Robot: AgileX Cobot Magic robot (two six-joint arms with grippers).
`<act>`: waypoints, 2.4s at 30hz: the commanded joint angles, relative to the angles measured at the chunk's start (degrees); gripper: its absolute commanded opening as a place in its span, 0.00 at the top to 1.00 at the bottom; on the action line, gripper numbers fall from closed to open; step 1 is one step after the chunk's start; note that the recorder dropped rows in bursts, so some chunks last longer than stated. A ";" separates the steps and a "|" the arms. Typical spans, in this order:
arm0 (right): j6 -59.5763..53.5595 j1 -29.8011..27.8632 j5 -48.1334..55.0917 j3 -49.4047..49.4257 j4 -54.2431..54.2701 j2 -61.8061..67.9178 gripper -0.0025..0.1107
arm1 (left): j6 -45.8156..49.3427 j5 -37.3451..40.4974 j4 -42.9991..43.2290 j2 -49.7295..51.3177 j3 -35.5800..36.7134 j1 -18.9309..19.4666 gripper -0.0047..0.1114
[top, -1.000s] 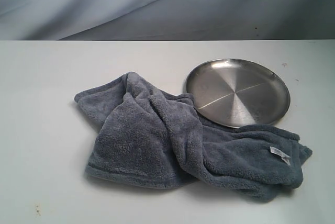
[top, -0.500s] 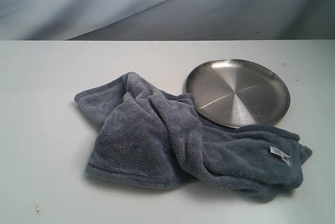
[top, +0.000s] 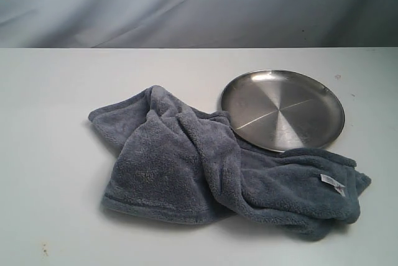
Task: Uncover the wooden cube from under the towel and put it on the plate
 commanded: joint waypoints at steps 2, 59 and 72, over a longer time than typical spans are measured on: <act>0.98 -0.01 7.48 -7.68 -7.18 -0.04 0.98 | -0.13 -0.62 -0.14 -0.24 0.25 0.12 0.96; -29.68 32.50 45.98 -43.73 27.50 73.73 0.98 | -0.13 -0.62 -0.14 -0.24 0.25 0.12 0.96; -24.89 44.26 44.36 -55.76 25.38 92.33 0.98 | -0.13 -0.62 -0.14 -0.24 0.25 0.12 0.96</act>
